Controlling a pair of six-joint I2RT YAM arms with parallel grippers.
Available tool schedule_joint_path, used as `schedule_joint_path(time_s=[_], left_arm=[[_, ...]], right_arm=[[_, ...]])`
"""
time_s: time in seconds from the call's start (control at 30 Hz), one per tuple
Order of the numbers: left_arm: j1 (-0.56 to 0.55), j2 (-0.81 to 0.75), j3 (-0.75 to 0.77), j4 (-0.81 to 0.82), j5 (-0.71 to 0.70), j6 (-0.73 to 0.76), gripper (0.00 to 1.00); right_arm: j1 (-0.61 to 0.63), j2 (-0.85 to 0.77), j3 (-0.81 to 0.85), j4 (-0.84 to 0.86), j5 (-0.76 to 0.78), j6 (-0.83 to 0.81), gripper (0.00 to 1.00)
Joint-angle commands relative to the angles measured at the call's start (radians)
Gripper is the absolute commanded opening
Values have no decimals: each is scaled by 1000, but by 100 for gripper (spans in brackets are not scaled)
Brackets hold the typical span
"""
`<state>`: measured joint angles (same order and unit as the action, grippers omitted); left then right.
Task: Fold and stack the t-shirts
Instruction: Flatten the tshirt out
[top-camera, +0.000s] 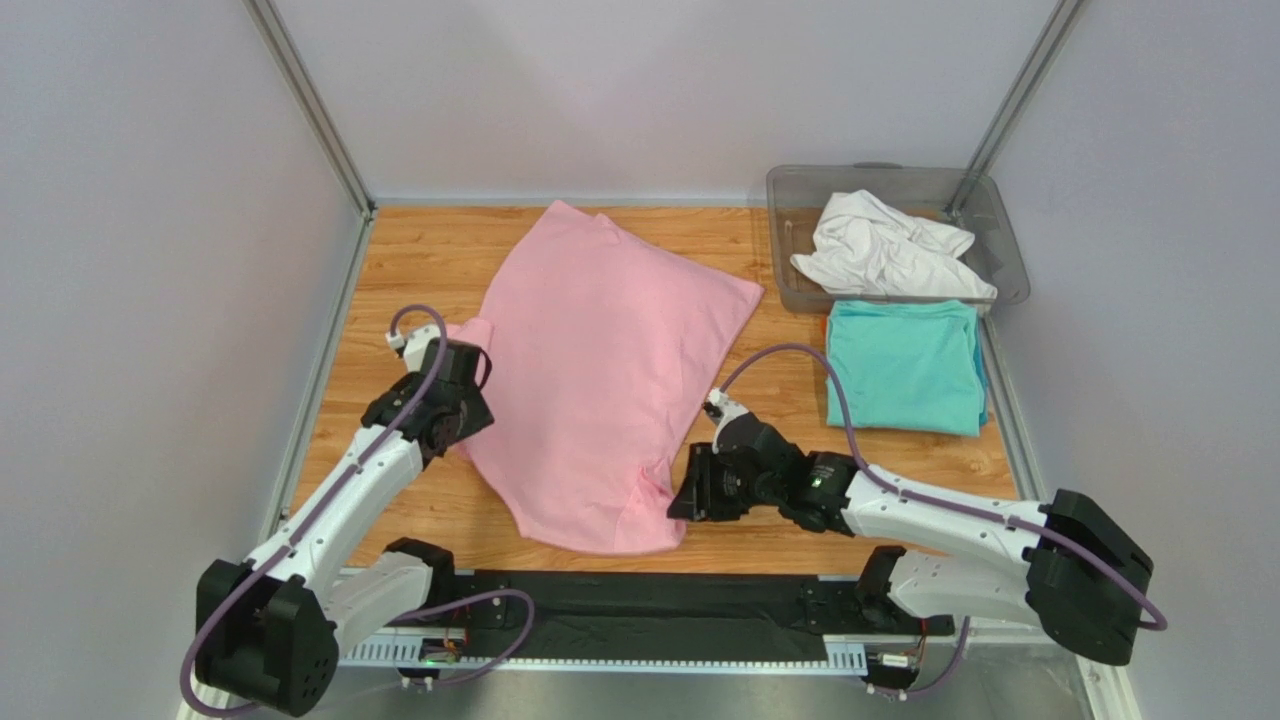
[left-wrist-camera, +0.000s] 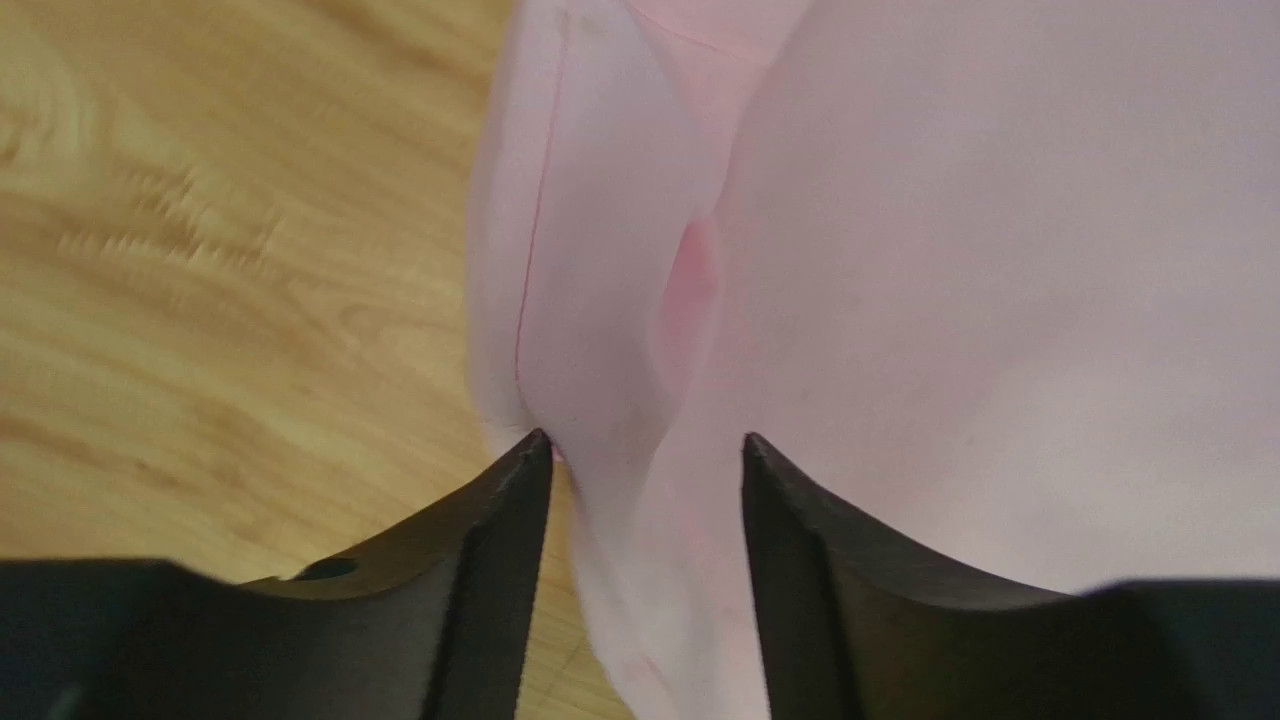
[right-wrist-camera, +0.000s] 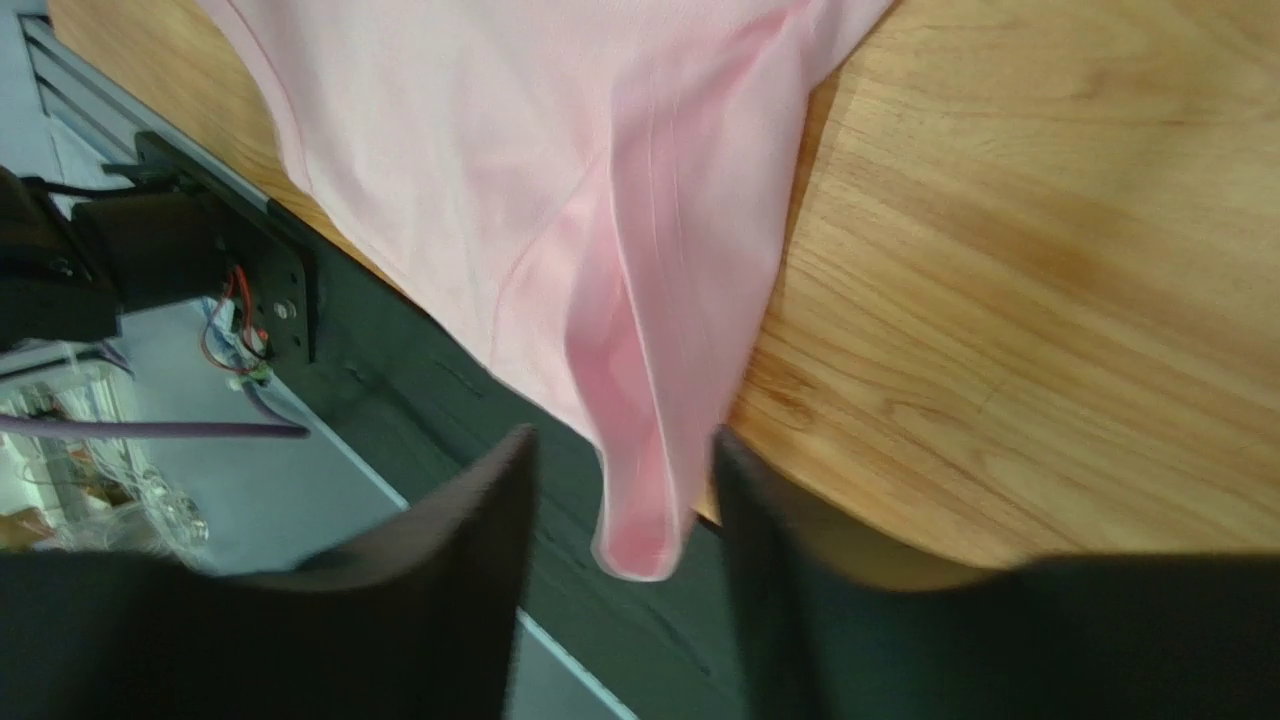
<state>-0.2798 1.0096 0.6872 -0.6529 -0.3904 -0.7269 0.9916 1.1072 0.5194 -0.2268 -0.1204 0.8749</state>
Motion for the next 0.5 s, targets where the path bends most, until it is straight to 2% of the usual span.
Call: schedule_joint_path(time_s=[0.0, 0.03, 0.07, 0.13, 0.17, 0.3, 0.47], left_arm=[[2, -80, 8, -51, -117, -138, 75], [2, -88, 6, -65, -123, -149, 99], [2, -94, 6, -82, -123, -146, 100], [2, -112, 24, -103, -117, -140, 100], [2, -117, 31, -134, -117, -149, 100], [2, -128, 34, -137, -64, -151, 100], [2, -97, -15, -56, 21, -128, 100]], right_arm=[[15, 12, 42, 109, 54, 59, 60], [15, 19, 59, 80, 57, 26, 71], [15, 20, 76, 52, 83, 6, 88], [15, 16, 134, -12, 119, -31, 100], [15, 11, 151, -66, 202, -65, 100], [15, -6, 212, -121, 316, -144, 100], [13, 63, 293, -128, 363, -289, 100]])
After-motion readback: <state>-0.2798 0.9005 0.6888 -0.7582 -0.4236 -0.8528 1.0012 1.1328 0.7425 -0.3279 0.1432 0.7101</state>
